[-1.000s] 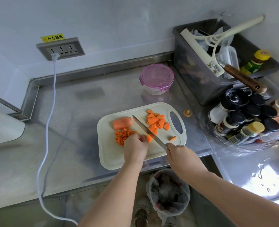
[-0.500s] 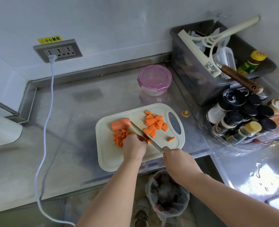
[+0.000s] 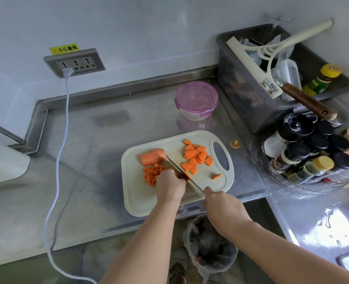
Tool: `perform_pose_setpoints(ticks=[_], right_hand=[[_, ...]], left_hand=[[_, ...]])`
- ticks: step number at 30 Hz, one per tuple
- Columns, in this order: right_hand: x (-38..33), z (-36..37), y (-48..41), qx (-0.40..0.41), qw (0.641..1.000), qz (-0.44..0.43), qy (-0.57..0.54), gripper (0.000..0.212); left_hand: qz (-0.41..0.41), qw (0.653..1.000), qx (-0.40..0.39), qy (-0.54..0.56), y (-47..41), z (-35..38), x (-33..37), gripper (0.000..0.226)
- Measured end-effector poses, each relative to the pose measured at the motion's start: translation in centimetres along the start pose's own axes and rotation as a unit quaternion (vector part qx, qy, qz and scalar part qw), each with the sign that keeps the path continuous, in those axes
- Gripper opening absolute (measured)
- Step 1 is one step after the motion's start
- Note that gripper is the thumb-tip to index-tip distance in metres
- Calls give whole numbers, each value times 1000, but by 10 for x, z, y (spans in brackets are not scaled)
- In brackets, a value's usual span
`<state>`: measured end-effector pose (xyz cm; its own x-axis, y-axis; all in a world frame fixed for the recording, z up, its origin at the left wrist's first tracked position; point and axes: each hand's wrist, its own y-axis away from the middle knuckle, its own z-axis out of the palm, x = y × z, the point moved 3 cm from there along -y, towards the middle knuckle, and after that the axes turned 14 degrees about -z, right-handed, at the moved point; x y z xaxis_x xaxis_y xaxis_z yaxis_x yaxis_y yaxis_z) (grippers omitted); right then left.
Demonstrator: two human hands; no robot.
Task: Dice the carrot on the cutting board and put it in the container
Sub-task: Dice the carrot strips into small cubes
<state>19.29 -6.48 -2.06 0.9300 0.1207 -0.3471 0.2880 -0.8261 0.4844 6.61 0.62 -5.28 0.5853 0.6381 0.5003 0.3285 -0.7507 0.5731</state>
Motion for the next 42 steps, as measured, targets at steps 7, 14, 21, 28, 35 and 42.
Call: perform_pose_setpoints(ticks=[7,14,21,28,35,42], right_hand=[[0,1,-4,-7,1000,-1,-17,39],[5,5,-6,-12,1000,6,-24,38],[10,9,-4,35,999,-7,-18,31],[17,4,-2,63,997,-30,31,36],[21,-1,4,55,994,-68,64,41],[14,-1,4,1,984,-148,99,36]], left_hand=[[0,1000,-4,-10,3,-2,1,10],[8,1000,-4,-5,6,-4,1,11],[-1,1000,-3,-2,5,-5,3,15],[0,1000,-4,18,4,-8,2,10],[-16,988,-33,153,-5,-35,-22,26],[53,975,117,181,-8,-116,-57,7]])
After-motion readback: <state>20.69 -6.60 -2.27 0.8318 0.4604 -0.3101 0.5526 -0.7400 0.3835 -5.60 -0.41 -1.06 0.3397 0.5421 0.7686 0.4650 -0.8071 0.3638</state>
